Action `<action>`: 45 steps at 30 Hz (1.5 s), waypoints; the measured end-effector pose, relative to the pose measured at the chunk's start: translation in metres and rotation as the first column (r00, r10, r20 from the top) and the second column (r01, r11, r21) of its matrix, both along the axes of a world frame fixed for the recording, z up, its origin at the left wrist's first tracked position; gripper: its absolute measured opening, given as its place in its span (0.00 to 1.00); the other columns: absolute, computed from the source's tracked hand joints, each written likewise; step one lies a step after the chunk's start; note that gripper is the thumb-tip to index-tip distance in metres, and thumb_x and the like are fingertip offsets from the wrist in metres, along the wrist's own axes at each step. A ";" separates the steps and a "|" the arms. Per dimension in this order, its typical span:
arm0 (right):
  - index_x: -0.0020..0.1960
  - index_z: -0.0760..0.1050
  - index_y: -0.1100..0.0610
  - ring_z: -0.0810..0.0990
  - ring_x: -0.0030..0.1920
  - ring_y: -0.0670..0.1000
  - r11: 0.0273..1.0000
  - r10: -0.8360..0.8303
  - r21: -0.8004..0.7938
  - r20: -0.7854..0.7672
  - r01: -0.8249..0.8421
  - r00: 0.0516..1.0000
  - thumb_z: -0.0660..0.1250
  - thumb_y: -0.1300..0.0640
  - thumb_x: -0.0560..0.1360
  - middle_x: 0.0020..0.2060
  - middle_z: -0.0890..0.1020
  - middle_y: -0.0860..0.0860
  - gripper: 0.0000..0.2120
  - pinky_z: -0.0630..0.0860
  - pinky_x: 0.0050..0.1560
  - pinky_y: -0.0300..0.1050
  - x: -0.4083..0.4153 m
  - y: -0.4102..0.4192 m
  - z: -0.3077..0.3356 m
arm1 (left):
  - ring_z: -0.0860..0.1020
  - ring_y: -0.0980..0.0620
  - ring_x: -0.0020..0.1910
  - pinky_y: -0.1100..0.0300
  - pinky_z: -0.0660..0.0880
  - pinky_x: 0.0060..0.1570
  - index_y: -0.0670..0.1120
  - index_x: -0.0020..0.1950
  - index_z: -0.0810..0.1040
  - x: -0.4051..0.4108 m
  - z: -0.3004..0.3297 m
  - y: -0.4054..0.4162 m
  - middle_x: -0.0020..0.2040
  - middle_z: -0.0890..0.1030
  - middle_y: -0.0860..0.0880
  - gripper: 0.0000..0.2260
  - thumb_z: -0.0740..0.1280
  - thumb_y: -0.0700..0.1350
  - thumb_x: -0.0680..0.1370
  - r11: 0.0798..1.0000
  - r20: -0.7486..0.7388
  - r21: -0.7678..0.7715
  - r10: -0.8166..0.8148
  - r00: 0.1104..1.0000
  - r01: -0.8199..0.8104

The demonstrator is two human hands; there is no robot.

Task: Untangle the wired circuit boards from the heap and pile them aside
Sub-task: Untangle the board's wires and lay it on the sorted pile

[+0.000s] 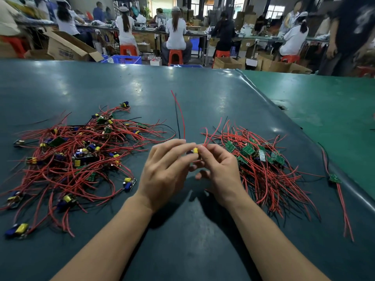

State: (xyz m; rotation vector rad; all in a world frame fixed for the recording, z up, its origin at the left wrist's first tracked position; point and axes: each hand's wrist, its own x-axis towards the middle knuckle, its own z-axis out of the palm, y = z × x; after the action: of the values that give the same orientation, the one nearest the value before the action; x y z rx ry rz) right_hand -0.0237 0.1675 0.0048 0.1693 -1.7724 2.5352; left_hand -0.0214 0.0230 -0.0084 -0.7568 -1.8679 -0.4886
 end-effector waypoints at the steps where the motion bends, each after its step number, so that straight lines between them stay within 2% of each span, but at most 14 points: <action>1: 0.47 0.78 0.60 0.80 0.29 0.48 0.999 -0.039 -0.005 -0.012 0.039 0.999 0.66 0.63 0.78 0.35 0.83 0.53 0.03 0.74 0.23 0.38 -0.002 0.001 0.000 | 0.80 0.41 0.45 0.49 0.76 0.46 0.39 0.43 0.84 0.002 0.000 0.000 0.48 0.83 0.43 0.01 0.73 0.37 0.74 0.999 0.018 0.030 -0.012 1.000 0.011; 4: 0.49 0.76 0.58 0.81 0.28 0.49 0.995 -0.102 -0.014 -0.033 0.102 0.994 0.68 0.64 0.77 0.35 0.84 0.55 0.03 0.75 0.23 0.38 -0.005 0.003 0.000 | 0.76 0.48 0.33 0.54 0.74 0.35 0.39 0.40 0.81 0.004 0.000 0.001 0.37 0.79 0.47 0.10 0.71 0.46 0.76 0.984 0.289 0.165 -0.117 0.950 0.071; 7: 0.47 0.75 0.57 0.81 0.27 0.49 0.993 -0.095 0.065 -0.057 0.099 0.994 0.69 0.64 0.77 0.34 0.85 0.54 0.04 0.72 0.21 0.38 -0.003 0.002 -0.003 | 0.76 0.49 0.29 0.57 0.76 0.32 0.44 0.55 0.81 0.000 -0.003 0.000 0.39 0.81 0.53 0.15 0.69 0.54 0.77 0.916 0.632 0.402 -0.270 0.726 -0.010; 11: 0.44 0.76 0.57 0.82 0.34 0.46 0.985 -0.065 0.152 -0.100 0.080 0.993 0.71 0.67 0.74 0.38 0.84 0.47 0.07 0.74 0.24 0.38 -0.001 -0.003 -0.007 | 0.76 0.55 0.30 0.64 0.74 0.34 0.48 0.53 0.83 -0.009 -0.005 -0.006 0.38 0.83 0.55 0.06 0.70 0.43 0.77 0.768 0.567 0.640 -0.486 0.665 0.015; 15: 0.40 0.82 0.58 0.80 0.40 0.45 0.968 -0.023 0.232 -0.292 0.094 0.956 0.75 0.71 0.68 0.43 0.82 0.48 0.09 0.76 0.40 0.38 0.001 -0.007 -0.007 | 0.73 0.56 0.26 0.66 0.73 0.29 0.43 0.46 0.82 -0.014 -0.001 -0.007 0.32 0.81 0.50 0.09 0.71 0.46 0.70 0.259 0.324 0.946 -0.811 0.487 -0.197; 18: 0.43 0.85 0.62 0.81 0.46 0.44 0.840 0.135 0.518 -0.492 0.164 0.860 0.71 0.73 0.70 0.48 0.83 0.54 0.08 0.76 0.50 0.34 0.004 -0.005 -0.012 | 0.73 0.55 0.28 0.63 0.71 0.30 0.43 0.40 0.83 -0.013 0.003 -0.005 0.31 0.79 0.50 0.08 0.71 0.48 0.70 0.156 0.288 0.934 -0.861 0.419 -0.321; 21: 0.53 0.84 0.60 0.83 0.43 0.47 0.777 0.183 0.611 -0.446 0.149 0.876 0.66 0.73 0.75 0.46 0.85 0.51 0.14 0.79 0.47 0.37 0.004 -0.001 -0.012 | 0.69 0.55 0.26 0.62 0.66 0.31 0.44 0.37 0.84 -0.011 0.006 -0.008 0.28 0.76 0.51 0.09 0.71 0.50 0.69 0.228 0.368 0.907 -0.838 0.404 -0.353; 25: 0.58 0.80 0.51 0.74 0.28 0.41 0.929 0.082 0.368 -0.116 -0.034 0.990 0.71 0.53 0.73 0.29 0.80 0.42 0.14 0.72 0.28 0.35 0.002 0.002 -0.006 | 0.71 0.56 0.25 0.65 0.68 0.28 0.43 0.32 0.82 0.002 0.004 -0.004 0.27 0.77 0.49 0.11 0.74 0.50 0.68 0.552 0.585 0.811 -0.772 0.250 -0.193; 28: 0.50 0.84 0.57 0.79 0.33 0.39 0.910 0.107 0.413 -0.172 -0.027 0.979 0.72 0.61 0.74 0.33 0.84 0.44 0.05 0.73 0.36 0.31 0.001 0.002 -0.005 | 0.74 0.55 0.30 0.64 0.70 0.31 0.32 0.41 0.82 0.002 0.001 -0.004 0.32 0.80 0.45 0.09 0.71 0.38 0.75 0.694 0.698 0.712 -0.685 0.211 -0.102; 31: 0.44 0.84 0.61 0.80 0.32 0.41 0.925 0.088 0.379 -0.161 -0.020 0.983 0.69 0.61 0.77 0.31 0.84 0.48 0.07 0.74 0.34 0.31 0.001 0.002 -0.004 | 0.74 0.55 0.31 0.64 0.70 0.32 0.38 0.39 0.83 0.004 0.004 -0.006 0.31 0.80 0.49 0.07 0.72 0.40 0.74 0.695 0.689 0.718 -0.699 0.192 -0.048; 35: 0.41 0.84 0.58 0.65 0.21 0.45 0.953 0.026 0.304 -0.010 -0.022 1.000 0.68 0.48 0.76 0.25 0.72 0.56 0.14 0.62 0.22 0.34 -0.001 0.006 -0.002 | 0.72 0.61 0.29 0.71 0.68 0.34 0.42 0.42 0.84 0.005 0.006 -0.006 0.29 0.78 0.55 0.07 0.70 0.44 0.75 0.717 0.702 0.697 -0.685 0.195 0.012; 38: 0.42 0.85 0.56 0.78 0.29 0.50 0.971 0.141 0.182 0.080 -0.153 0.987 0.71 0.44 0.69 0.33 0.83 0.57 0.16 0.72 0.33 0.40 0.002 0.003 -0.001 | 0.74 0.59 0.32 0.69 0.69 0.34 0.43 0.38 0.84 0.004 0.006 -0.005 0.31 0.80 0.53 0.10 0.70 0.48 0.74 0.713 0.697 0.701 -0.688 0.202 0.009; 40: 0.45 0.86 0.55 0.74 0.29 0.50 0.955 0.210 0.189 0.106 -0.227 0.972 0.72 0.41 0.65 0.32 0.83 0.53 0.18 0.69 0.29 0.36 0.004 0.006 0.002 | 0.71 0.58 0.28 0.68 0.66 0.29 0.44 0.35 0.83 0.005 0.006 -0.005 0.29 0.77 0.51 0.11 0.71 0.51 0.71 0.717 0.707 0.697 -0.685 0.178 -0.011; 45: 0.44 0.85 0.55 0.64 0.22 0.43 0.885 0.344 0.296 0.102 -0.359 0.933 0.75 0.50 0.66 0.28 0.78 0.53 0.10 0.59 0.21 0.32 0.005 0.021 0.010 | 0.68 0.58 0.27 0.66 0.62 0.28 0.34 0.40 0.82 0.006 0.004 -0.008 0.27 0.75 0.51 0.15 0.73 0.48 0.70 0.751 0.744 0.660 -0.658 0.121 0.023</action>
State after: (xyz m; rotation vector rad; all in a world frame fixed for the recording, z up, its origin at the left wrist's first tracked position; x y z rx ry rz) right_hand -0.0184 0.1881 0.0145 0.4911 -2.3457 2.4684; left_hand -0.0158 0.0146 -0.0042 -0.5090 -2.4373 -2.1963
